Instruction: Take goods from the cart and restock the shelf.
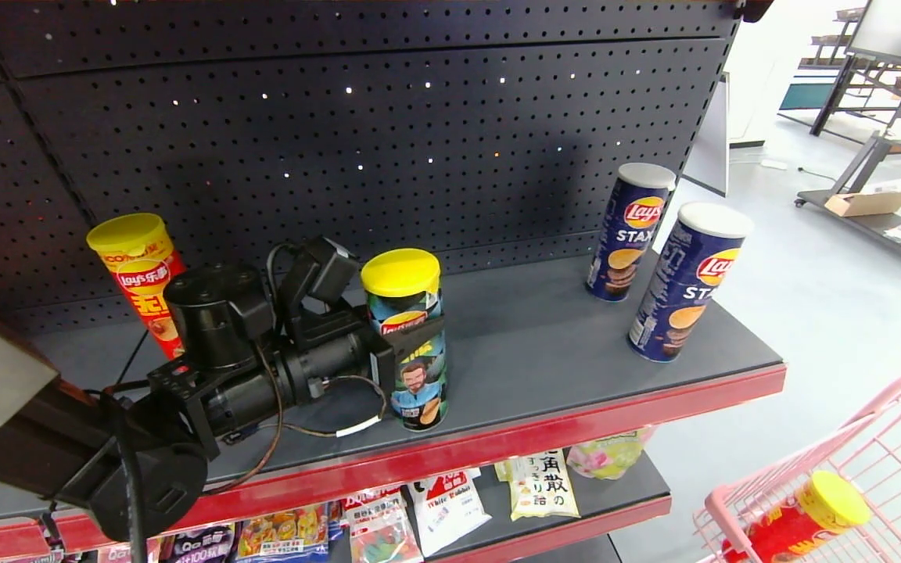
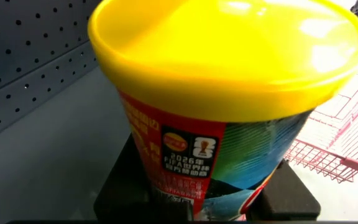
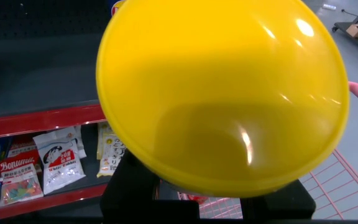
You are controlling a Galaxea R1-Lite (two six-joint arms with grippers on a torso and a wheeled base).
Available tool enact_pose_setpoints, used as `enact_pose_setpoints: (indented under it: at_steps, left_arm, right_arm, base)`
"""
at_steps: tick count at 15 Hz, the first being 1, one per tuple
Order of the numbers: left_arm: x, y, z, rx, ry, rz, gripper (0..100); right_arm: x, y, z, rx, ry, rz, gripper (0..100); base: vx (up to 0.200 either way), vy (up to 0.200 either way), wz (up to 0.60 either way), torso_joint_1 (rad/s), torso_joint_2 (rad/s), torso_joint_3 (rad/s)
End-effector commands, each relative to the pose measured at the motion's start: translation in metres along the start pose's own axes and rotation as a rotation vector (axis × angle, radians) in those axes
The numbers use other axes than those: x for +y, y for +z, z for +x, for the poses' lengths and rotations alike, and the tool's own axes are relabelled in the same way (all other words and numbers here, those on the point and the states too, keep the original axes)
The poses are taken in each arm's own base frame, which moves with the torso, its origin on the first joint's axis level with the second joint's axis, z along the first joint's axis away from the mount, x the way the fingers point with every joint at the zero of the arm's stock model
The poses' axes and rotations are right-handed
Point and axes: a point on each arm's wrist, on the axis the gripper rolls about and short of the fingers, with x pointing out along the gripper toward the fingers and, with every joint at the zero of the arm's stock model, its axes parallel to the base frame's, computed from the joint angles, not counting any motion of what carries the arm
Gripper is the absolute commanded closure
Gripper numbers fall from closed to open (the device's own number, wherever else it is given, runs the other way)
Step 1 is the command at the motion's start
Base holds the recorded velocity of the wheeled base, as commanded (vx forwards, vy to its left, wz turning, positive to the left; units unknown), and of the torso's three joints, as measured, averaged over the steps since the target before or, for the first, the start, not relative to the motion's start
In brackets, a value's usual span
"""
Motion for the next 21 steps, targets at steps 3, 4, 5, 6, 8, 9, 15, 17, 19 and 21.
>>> enact_pose_setpoints:
  at_steps: [3, 4, 5, 6, 8, 9, 15, 17, 19, 21]
  left_arm:
    - [0.000, -0.001, 0.000, 0.004, 0.000, -0.001, 100]
    - [0.000, -0.001, 0.000, 0.004, 0.000, -0.002, 100]
    - [0.000, -0.001, 0.000, 0.004, 0.000, -0.002, 100]
    - [0.000, -0.002, 0.000, 0.005, 0.002, -0.003, 100]
    - [0.000, -0.001, 0.000, 0.002, 0.002, 0.000, 100]
    - [0.000, -0.001, 0.000, 0.002, 0.002, 0.000, 100]
    - [0.000, 0.001, 0.000, -0.013, -0.002, 0.008, 0]
    - [0.000, 0.002, -0.002, -0.024, 0.003, 0.013, 0]
    - [-0.005, 0.002, -0.013, -0.020, 0.001, 0.011, 0]
    - [-0.009, 0.002, -0.027, -0.006, 0.005, 0.005, 0]
  right_arm:
    - [0.000, -0.001, -0.001, 0.000, 0.001, 0.000, 100]
    - [0.000, -0.001, -0.001, 0.000, 0.001, 0.000, 100]
    - [0.000, -0.001, -0.001, 0.000, 0.001, 0.000, 100]
    - [0.000, -0.001, -0.001, 0.000, 0.001, 0.000, 100]
    - [0.000, -0.001, -0.001, 0.000, 0.001, 0.000, 100]
    - [0.000, -0.001, -0.001, 0.000, 0.001, 0.000, 100]
    - [-0.001, -0.001, -0.002, -0.006, -0.001, 0.001, 100]
    - [-0.001, -0.001, -0.003, -0.008, -0.001, 0.002, 100]
    - [-0.001, -0.001, -0.003, -0.009, -0.001, 0.002, 100]
    - [-0.001, -0.001, -0.003, -0.009, -0.004, 0.002, 100]
  base:
    - [0.000, 0.000, 0.00, 0.000, 0.00, 0.000]
    - [0.000, 0.000, 0.00, 0.000, 0.00, 0.000]
    - [0.000, 0.000, 0.00, 0.000, 0.00, 0.000]
    - [0.000, 0.000, 0.00, 0.000, 0.00, 0.000]
    - [0.000, 0.000, 0.00, 0.000, 0.00, 0.000]
    - [0.000, 0.000, 0.00, 0.000, 0.00, 0.000]
    - [0.000, 0.000, 0.00, 0.000, 0.00, 0.000]
    - [0.000, 0.000, 0.00, 0.000, 0.00, 0.000]
    - [0.000, 0.000, 0.00, 0.000, 0.00, 0.000]
    - [0.000, 0.000, 0.00, 0.000, 0.00, 0.000]
